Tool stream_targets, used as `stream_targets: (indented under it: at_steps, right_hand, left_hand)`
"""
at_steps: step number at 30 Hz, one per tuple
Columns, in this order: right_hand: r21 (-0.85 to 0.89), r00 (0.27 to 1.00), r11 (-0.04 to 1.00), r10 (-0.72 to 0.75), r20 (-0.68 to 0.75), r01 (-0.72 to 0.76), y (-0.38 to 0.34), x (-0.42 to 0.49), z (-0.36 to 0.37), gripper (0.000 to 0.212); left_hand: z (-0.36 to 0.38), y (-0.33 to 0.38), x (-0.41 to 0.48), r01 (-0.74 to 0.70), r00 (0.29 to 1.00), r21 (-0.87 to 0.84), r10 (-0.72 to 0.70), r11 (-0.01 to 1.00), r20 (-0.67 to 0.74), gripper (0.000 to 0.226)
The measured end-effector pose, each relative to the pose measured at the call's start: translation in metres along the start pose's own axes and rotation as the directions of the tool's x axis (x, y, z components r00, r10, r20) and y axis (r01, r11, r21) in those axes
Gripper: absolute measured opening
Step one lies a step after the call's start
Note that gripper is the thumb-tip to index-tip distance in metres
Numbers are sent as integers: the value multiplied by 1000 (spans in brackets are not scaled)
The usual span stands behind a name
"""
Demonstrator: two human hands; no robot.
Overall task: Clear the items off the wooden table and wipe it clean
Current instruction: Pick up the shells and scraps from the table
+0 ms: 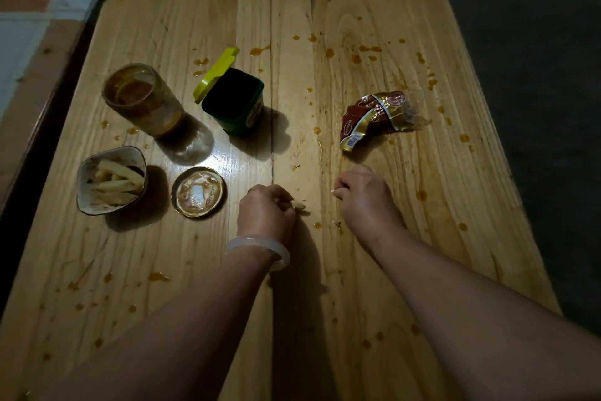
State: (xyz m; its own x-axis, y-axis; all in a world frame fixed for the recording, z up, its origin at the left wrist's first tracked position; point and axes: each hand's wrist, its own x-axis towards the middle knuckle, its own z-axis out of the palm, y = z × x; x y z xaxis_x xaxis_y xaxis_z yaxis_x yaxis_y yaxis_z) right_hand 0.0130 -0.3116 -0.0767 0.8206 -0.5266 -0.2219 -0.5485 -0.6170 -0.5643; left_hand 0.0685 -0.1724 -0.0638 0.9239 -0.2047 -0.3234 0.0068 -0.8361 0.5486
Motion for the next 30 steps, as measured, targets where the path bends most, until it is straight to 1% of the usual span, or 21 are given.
stream_targets:
  at_steps: [2,4,5,6,8,12,14,17,19,20,22,23,24,26,28,30]
  right_hand:
    - [96,995,991,101,-26,-98,0,2,-3,15]
    - [235,972,948,231,-50,-213,-2,3,-7,14]
    - [270,963,931,266,-45,-244,-4,2,-8,13]
    - [270,963,930,268,-37,-249,-6,0,-9,13]
    - [237,974,946,228,4,-222,-13,-7,-7,12]
    - [238,990,964,100,99,-121,-29,-20,4,9]
    - [237,993,970,19,114,-46,-36,-26,7,6]
    - [208,993,978,-30,117,5,-44,-33,13,7]
    - [214,998,977,-9,62,-4,-46,-35,14,9]
    - [246,999,969,36,7,-37,-45,-34,11,10]
    - [343,971,928,200,-129,-145,-36,-29,0,13]
    - [382,944,904,277,-177,-194,-28,-28,-7,16]
    - [399,927,888,323,-192,-226,-18,-26,-12,18]
    - [374,944,898,301,-138,-232,0,-30,-16,21]
    - [282,972,937,229,-55,-205,7,-40,-13,21]
    - [178,983,968,182,-8,-177,8,-49,-8,20]
  left_hand:
    - [-4,-5,0,79,997,-93,-81,992,-8,8]
    - [-8,-12,-1,144,989,-184,-146,972,0,7]
    - [-10,-14,-1,158,987,-204,-160,966,7,7]
    - [-11,-16,-2,161,987,-214,-163,963,9,8]
    - [-13,-19,-4,161,986,-227,-165,961,-2,8]
    - [-14,-23,-8,166,985,-235,-172,958,-3,8]
    - [-15,-24,-10,160,987,-227,-163,961,7,9]
    - [-17,-24,-14,128,992,-167,-129,978,7,10]
    - [-18,-27,-17,117,993,-159,-116,980,13,10]
    - [-20,-29,-18,121,993,-174,-119,977,20,10]
    - [-22,-35,-21,137,991,-203,-135,970,25,12]
    - [-25,-38,-23,140,990,-201,-139,970,23,12]
    - [-26,-40,-24,137,991,-183,-135,974,21,11]
    - [-28,-43,-29,122,992,-139,-121,983,19,10]
    - [-28,-45,-35,106,994,-129,-104,986,22,10]
    - [-26,-46,-40,98,995,-126,-94,987,33,11]
